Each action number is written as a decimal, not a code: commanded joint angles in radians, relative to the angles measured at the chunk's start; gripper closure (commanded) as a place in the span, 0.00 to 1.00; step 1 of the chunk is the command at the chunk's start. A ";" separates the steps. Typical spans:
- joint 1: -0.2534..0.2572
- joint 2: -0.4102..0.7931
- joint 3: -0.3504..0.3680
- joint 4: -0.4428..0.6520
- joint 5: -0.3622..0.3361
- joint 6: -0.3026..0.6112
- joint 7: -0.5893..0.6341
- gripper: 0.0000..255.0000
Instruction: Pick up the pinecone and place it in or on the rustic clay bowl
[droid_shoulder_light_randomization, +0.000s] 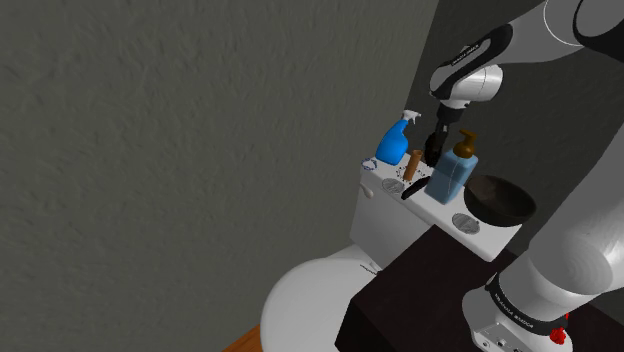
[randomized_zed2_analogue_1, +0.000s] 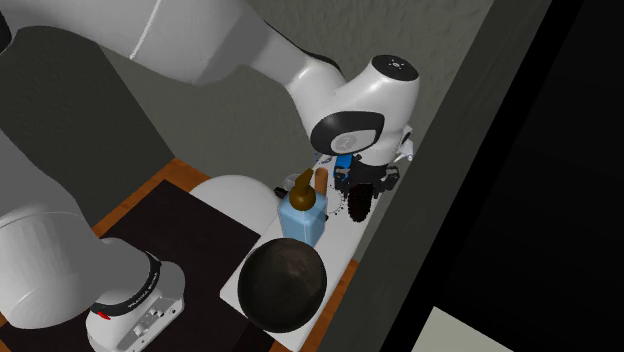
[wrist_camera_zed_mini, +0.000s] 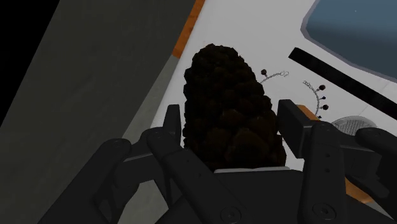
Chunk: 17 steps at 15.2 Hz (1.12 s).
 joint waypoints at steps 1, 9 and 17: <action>0.003 -0.022 -0.004 0.007 -0.014 -0.026 0.009 1.00; 0.011 -0.091 -0.013 0.044 -0.057 -0.126 0.038 1.00; 0.015 -0.145 -0.014 0.092 -0.087 -0.223 0.058 1.00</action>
